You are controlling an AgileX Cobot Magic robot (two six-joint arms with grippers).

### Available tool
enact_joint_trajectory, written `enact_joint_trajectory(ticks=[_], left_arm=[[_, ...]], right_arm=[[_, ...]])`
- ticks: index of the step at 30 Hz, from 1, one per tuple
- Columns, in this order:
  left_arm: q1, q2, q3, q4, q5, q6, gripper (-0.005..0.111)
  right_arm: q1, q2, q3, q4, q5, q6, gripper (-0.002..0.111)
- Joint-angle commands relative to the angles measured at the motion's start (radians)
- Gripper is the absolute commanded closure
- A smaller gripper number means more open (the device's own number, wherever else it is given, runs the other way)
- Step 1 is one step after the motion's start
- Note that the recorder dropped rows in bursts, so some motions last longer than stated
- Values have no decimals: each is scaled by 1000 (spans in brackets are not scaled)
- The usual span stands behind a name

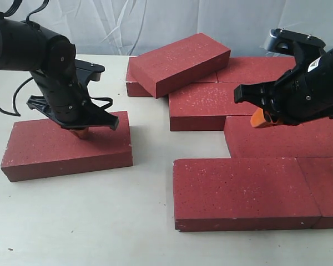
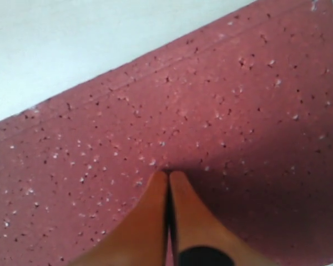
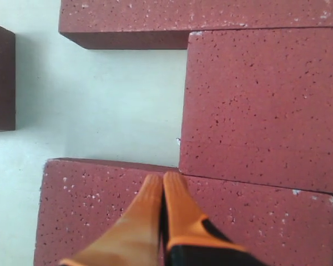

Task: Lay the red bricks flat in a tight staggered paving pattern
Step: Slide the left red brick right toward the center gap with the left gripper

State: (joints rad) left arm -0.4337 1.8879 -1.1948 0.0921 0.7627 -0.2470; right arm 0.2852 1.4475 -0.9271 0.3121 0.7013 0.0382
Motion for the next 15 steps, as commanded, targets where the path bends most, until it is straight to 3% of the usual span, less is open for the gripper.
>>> enact_joint_trajectory(ticks=[1,15], left_arm=[[-14,29,12,-69,-31,4,107],[-112,29,12,-136,-102,101,107]], right_arm=[[-6,-8,-6,4,-2,-12,109],[-6,-8,-6,12,-2,-20,109]])
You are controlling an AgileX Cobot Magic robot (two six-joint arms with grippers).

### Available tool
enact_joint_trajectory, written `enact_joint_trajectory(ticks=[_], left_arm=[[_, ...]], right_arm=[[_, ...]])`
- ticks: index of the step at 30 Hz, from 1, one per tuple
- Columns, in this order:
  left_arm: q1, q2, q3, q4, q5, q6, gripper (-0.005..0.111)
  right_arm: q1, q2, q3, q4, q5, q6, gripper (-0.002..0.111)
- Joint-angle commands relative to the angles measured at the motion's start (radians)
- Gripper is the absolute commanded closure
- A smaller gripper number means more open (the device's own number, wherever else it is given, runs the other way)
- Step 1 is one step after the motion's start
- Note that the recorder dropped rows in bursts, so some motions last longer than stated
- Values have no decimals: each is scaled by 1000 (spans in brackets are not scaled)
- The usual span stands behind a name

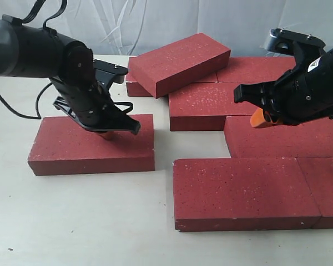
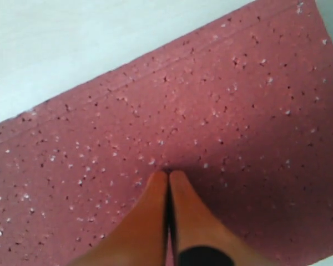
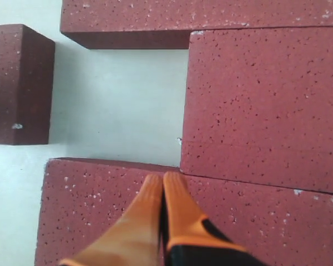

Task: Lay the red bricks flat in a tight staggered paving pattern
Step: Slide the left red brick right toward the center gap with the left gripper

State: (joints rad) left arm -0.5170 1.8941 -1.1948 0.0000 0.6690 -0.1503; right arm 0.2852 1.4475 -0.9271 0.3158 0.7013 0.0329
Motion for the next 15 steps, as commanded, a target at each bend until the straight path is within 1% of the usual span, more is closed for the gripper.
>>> enact_joint_trajectory(ticks=[1,8,15], left_arm=[[-34,23,12,-44,-14,5,107],[-35,23,12,-97,-43,5,107],[-35,23,12,-202,-52,108,107]], right_arm=[[-6,-8,-6,8,-2,-15,109],[-6,-8,-6,8,-2,-17,109],[-6,-8,-6,8,-2,-17,109]])
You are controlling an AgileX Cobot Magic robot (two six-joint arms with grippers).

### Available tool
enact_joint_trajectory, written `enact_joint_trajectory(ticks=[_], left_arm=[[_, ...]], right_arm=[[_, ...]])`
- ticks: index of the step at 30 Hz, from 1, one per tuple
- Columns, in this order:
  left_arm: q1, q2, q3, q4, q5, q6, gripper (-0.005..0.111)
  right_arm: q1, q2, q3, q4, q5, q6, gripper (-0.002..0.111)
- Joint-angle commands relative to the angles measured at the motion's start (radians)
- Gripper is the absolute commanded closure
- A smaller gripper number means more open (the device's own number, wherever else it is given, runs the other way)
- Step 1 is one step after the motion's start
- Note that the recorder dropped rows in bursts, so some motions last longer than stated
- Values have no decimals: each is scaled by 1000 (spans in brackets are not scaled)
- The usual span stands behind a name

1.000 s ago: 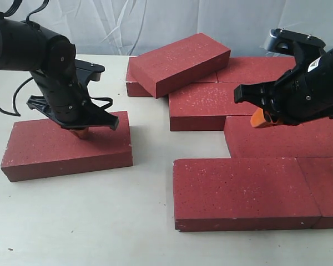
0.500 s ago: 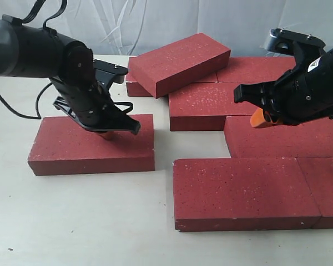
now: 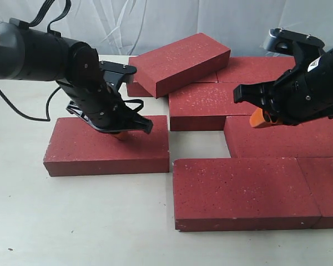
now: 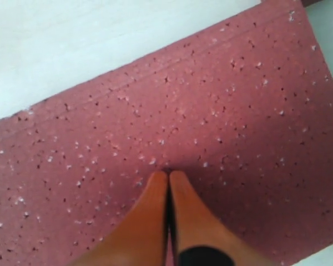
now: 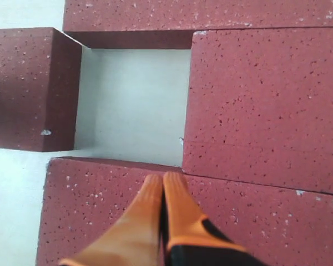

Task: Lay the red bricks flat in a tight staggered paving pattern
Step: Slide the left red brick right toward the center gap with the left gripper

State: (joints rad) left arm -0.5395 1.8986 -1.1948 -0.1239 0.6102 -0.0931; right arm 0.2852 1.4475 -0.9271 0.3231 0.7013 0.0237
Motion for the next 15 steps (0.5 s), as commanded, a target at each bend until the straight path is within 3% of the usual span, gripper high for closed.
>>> enact_joint_trajectory(ticks=[1,15], left_arm=[[-13,19,12,-85,7,60,107],[-13,19,12,-94,38,124,107]], right_arm=[[-6,-8,-6,1,-2,-8,109],[-6,-8,-6,8,-2,-15,109]])
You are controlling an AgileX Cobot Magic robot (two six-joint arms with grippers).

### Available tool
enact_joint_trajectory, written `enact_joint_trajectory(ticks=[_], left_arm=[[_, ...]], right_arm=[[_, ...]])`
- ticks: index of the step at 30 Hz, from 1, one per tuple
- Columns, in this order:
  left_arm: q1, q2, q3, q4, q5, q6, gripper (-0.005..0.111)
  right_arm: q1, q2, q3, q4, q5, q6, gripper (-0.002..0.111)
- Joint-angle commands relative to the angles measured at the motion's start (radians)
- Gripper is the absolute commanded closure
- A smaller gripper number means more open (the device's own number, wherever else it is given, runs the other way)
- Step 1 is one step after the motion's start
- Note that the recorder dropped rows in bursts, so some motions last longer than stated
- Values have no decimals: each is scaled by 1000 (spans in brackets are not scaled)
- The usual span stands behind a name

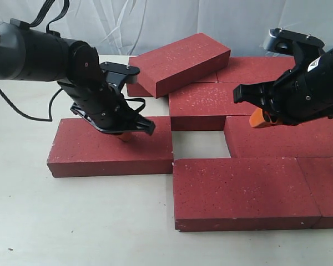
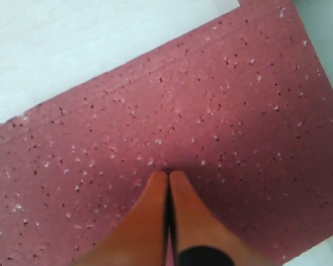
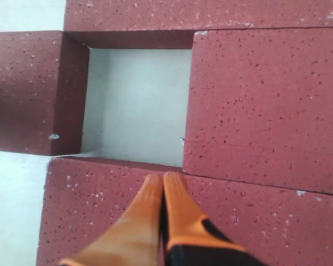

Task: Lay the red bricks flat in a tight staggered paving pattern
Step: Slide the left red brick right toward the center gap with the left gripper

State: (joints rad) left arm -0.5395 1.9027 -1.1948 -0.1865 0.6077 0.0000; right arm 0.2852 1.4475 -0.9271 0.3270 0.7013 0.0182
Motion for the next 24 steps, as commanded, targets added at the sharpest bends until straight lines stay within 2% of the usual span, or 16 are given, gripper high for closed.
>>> enact_joint_trajectory(ticks=[1,5,13,24], left_arm=[[-13,15,12,-34,43,31,107],[-13,15,12,-53,38,46,107],[-13,15,12,-207,3,194,107],[-11,0,11,-68,24,194,107]], right_arm=[[-6,-8,-6,4,-2,-9,109],[-6,-8,-6,4,-2,-9,109],[-6,-8,-6,4,-2,-9,109],[-6,-8,-6,4,-2,-11,109]])
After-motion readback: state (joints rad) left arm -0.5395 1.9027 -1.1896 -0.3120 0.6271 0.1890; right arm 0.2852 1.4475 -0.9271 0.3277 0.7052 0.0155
